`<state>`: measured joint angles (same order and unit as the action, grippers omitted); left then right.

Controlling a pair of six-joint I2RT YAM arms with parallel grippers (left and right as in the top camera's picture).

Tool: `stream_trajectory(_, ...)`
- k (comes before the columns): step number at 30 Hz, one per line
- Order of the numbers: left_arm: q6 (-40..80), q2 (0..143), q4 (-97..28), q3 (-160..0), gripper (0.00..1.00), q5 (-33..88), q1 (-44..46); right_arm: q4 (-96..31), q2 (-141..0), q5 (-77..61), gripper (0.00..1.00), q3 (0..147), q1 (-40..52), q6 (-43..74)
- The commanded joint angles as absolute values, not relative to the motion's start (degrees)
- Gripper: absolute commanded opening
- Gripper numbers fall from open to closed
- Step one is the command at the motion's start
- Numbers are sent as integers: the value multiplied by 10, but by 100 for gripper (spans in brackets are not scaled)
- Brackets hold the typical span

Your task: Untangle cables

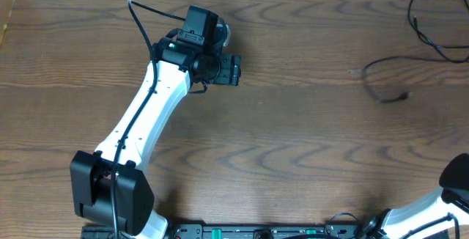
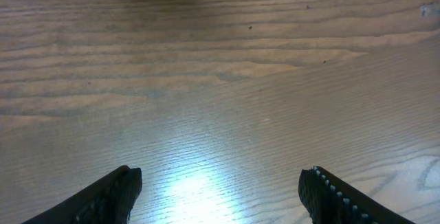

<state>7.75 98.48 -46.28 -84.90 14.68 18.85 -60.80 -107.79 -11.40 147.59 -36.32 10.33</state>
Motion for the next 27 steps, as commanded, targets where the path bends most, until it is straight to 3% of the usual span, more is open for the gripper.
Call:
stream_trajectory(1, 83, 988, -464, -853, 79, 145, 187, -613, -1078, -113, 1, 1493, -371, 76)
stream_trajectory(15, 83, 988, -465, -853, 79, 145, 187, -806, -1112, -76, 1, 1478, -357, 70)
stream_trajectory(22, 83, 989, -464, -852, 78, 145, 187, -821, -1180, -60, 1, 1435, -318, 72)
stream_trajectory(27, 83, 989, -465, -845, 79, 145, 187, -799, -1242, 30, 1, 1415, -292, 116)
